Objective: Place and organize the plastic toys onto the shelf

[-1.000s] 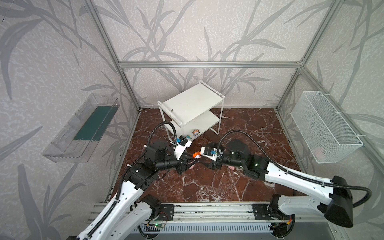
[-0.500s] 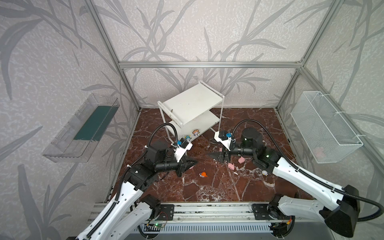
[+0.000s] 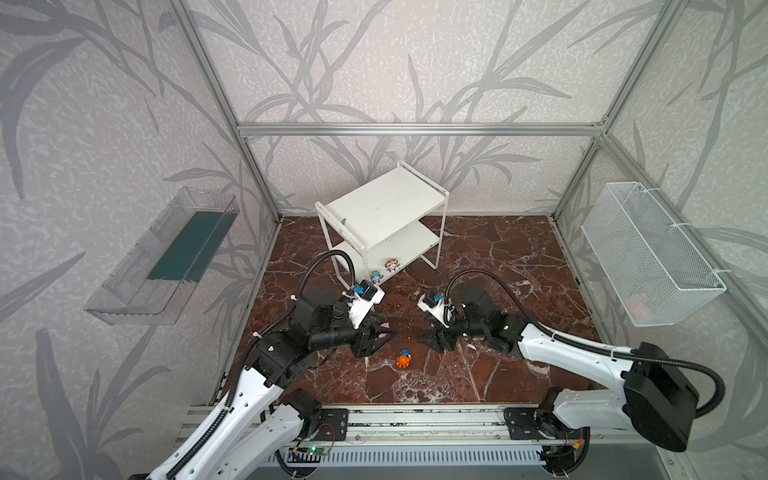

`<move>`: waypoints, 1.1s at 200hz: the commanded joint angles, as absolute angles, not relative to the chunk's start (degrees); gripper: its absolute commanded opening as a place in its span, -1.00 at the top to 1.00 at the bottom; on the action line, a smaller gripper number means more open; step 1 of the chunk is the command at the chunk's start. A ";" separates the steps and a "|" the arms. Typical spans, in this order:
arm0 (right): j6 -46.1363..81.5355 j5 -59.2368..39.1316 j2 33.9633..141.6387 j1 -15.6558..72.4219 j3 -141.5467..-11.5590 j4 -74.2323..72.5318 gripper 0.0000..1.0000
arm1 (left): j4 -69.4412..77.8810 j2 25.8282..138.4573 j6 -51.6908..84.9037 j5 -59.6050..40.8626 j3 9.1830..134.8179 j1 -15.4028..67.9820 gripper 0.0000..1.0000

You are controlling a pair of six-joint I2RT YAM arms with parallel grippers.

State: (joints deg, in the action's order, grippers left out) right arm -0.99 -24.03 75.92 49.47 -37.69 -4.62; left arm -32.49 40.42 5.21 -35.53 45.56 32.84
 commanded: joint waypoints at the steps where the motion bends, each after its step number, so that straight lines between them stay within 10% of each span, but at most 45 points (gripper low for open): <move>1: 0.35 -18.81 79.73 54.08 -37.04 -8.54 -0.37 | -34.85 39.86 5.26 -31.71 44.28 34.30 -0.35; 96: -7.32 10.95 92.25 61.32 -42.12 0.88 -0.38 | -33.73 40.28 4.65 -29.18 43.87 35.29 -0.61; 220: -28.01 -2.82 99.73 64.27 -42.06 -13.52 -0.39 | -33.66 37.91 4.31 -27.44 43.77 35.25 -0.97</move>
State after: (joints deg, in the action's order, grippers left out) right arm -20.67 1.23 98.04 63.81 -43.00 -12.47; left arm -33.80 39.20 5.10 -28.69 44.25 35.16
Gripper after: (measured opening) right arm 0.694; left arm 0.971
